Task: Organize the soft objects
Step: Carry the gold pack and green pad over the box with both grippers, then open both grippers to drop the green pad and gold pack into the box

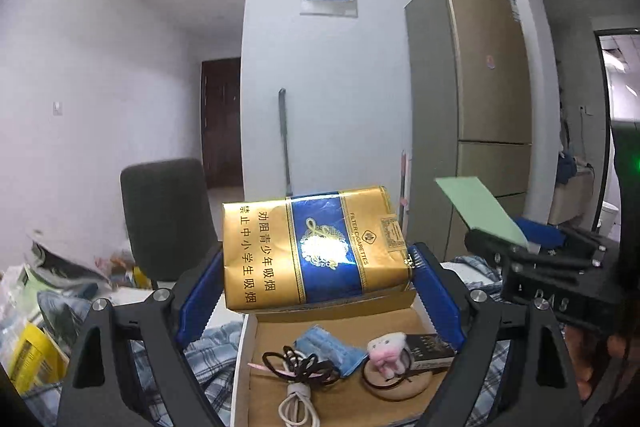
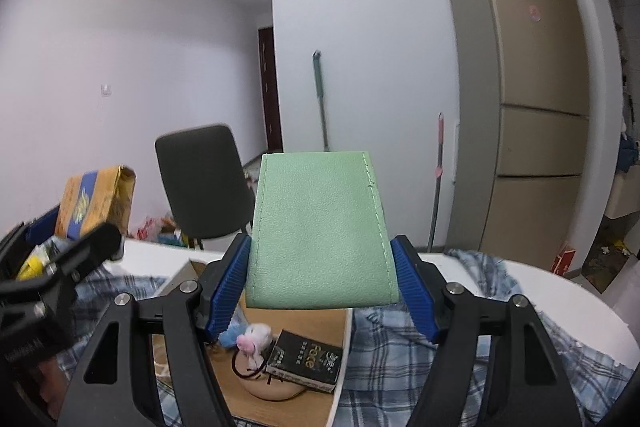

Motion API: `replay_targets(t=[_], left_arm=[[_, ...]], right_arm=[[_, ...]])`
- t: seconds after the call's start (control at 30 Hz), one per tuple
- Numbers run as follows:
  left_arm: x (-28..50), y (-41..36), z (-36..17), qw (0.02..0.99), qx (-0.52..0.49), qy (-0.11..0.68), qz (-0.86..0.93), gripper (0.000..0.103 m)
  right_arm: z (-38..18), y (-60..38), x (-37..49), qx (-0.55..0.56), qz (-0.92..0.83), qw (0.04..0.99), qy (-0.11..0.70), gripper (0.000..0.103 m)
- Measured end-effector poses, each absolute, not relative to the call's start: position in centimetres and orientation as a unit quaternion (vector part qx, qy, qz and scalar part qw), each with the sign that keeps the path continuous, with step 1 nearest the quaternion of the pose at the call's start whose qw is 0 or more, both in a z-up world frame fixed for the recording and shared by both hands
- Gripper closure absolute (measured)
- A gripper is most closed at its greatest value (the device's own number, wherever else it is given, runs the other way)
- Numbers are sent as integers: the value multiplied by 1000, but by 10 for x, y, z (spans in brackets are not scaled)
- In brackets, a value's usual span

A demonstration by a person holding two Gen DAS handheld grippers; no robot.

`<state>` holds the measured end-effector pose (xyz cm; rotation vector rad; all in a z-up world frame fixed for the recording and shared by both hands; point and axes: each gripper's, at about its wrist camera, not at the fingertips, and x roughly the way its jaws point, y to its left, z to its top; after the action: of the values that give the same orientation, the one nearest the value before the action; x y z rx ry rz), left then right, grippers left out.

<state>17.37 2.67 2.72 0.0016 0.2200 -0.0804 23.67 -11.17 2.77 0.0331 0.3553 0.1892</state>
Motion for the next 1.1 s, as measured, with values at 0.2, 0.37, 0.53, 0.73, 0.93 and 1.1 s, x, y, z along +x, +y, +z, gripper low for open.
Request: replay_targets(t=[0.2,0.37,0.53,0.73,0.93,1.1], left_arm=[[192,36,5,988,-7,147,-39,13],[198,40,-4,986,-10,163,-37,13],[200,45,-4,985,-17,169,-34,13],[198,42,-3,984,-16,172,-34,13],[202,41,-4,982,-15,185,-22,1],[204,41,-7,982,-13,187,-16,0]], right_arm=[[-2,-102,252,-4,109,970,216,34],[-22,-94,262,-15,124,960,251,34],[-35,-90,267,-22,140,950,277,34],[-37,-86,266,-33,148,949,277,7],[-24,-98,265,-28,123,957,261,7],[-20,-107,268,-22,114,959,260,7]])
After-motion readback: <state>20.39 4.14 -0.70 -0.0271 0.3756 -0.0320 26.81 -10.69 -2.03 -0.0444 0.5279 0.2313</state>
